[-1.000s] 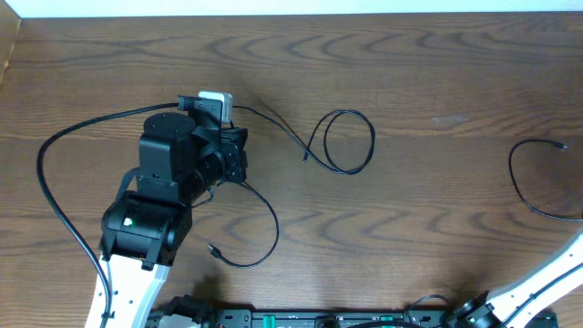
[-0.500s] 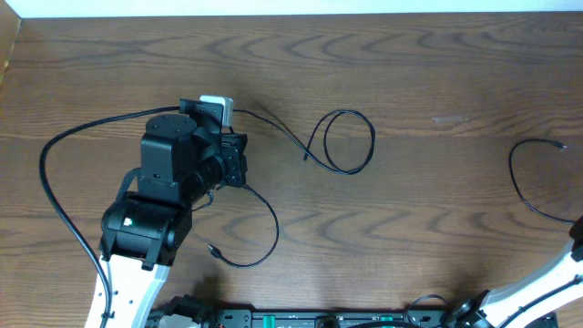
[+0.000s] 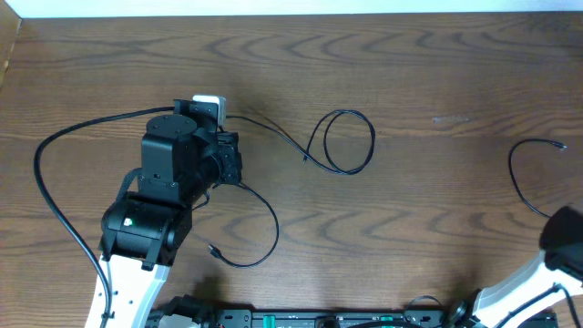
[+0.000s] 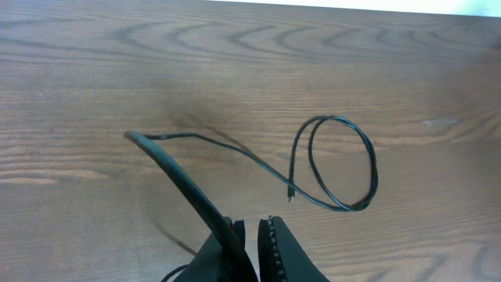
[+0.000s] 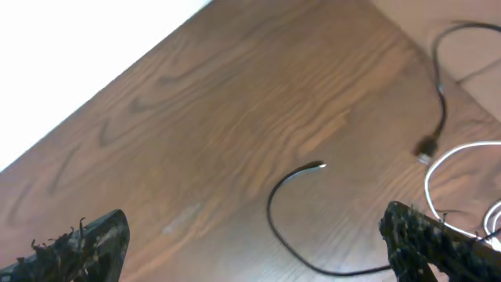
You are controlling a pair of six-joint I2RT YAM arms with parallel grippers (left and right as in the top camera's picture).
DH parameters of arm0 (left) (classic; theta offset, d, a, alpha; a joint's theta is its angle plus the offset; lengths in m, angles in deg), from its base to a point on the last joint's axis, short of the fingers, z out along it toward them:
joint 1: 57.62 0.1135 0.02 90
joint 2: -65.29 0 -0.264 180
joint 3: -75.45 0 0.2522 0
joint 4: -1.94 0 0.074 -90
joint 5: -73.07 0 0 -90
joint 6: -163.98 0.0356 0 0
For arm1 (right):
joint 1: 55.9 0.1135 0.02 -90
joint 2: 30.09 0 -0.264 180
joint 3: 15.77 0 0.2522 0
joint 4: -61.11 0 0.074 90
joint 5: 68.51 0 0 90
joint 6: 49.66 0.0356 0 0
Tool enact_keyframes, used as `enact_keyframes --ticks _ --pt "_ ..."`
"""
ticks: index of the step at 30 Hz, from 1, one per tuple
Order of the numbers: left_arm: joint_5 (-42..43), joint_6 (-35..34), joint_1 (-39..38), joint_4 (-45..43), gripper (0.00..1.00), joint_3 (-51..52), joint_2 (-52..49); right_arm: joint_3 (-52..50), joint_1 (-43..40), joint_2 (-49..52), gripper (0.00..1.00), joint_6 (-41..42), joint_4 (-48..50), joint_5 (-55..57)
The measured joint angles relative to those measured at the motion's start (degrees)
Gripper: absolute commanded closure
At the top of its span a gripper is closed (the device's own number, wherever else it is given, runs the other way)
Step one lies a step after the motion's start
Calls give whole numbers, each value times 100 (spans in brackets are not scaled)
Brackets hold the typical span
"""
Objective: Untangle cables
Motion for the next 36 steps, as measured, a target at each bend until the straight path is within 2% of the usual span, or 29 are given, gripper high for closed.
enact_keyframes --ticks 3,9,15,20,24,36 --pt "-39 2 0 9 87 0 0 -741 374 -669 1 -55 446 219" --pt "-48 2 -4 46 87 -2 9 -3182 1340 -2433 1 -188 1681 551" --pt "-59 2 -4 42 87 -2 15 -5204 2326 -3174 1 -256 2850 68" --pt "-2 2 -4 26 87 0 48 -6629 3163 -3091 1 -490 3987 -1064" --pt "107 4 -4 -7 87 -2 208 -7289 3755 -2798 1 -734 4642 -1779" --pt "494 7 -4 -219 86 -2 1167 -7364 5125 -1178 1 -920 5786 -2376"
